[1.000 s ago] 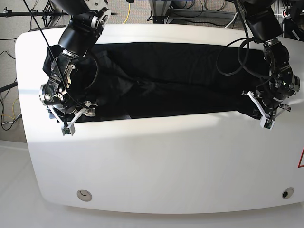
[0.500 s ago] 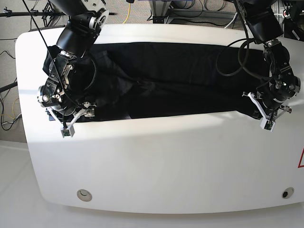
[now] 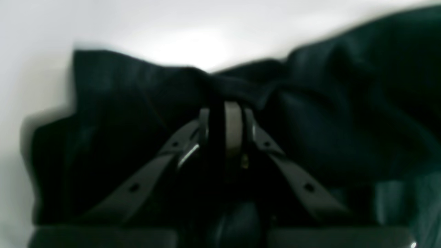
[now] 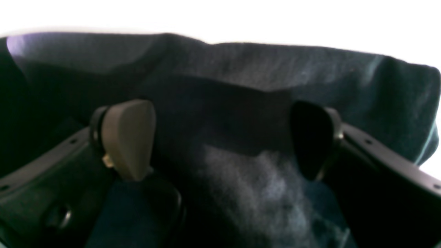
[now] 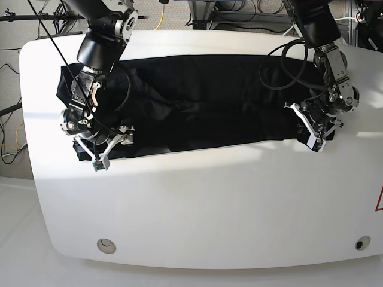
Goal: Fold the T-shirt properly
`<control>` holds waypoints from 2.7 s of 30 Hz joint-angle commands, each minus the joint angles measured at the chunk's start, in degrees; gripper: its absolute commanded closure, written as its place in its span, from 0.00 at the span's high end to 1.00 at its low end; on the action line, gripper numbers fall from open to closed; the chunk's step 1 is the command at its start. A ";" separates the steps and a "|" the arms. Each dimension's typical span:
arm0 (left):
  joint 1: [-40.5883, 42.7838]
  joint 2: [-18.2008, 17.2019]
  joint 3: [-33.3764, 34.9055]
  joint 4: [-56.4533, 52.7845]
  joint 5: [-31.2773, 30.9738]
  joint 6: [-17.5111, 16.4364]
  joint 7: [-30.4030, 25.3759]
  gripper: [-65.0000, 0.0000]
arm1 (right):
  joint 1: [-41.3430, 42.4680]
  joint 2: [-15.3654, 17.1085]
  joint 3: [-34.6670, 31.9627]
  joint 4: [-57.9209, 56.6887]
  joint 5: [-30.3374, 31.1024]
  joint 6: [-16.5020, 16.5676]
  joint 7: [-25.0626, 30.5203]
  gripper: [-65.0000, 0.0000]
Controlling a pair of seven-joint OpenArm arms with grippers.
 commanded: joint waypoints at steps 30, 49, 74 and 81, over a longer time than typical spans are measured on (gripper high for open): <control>0.70 -2.99 -24.68 17.00 0.38 0.58 15.92 0.08 | -0.26 -0.50 -0.16 -0.22 -0.08 0.67 -3.15 0.91; 0.34 -7.48 -29.34 1.88 -6.30 0.58 19.96 0.71 | -0.26 -0.42 -0.16 -0.22 -0.08 0.84 -3.15 0.91; 1.58 -8.71 -24.94 7.07 -24.76 0.58 24.62 0.72 | -0.35 -0.42 -0.25 -0.22 -0.08 0.93 -3.23 0.91; 1.58 -7.91 -22.31 4.61 -26.61 0.58 24.45 0.72 | -0.44 -0.42 -0.25 -0.22 -0.08 1.02 -3.23 0.91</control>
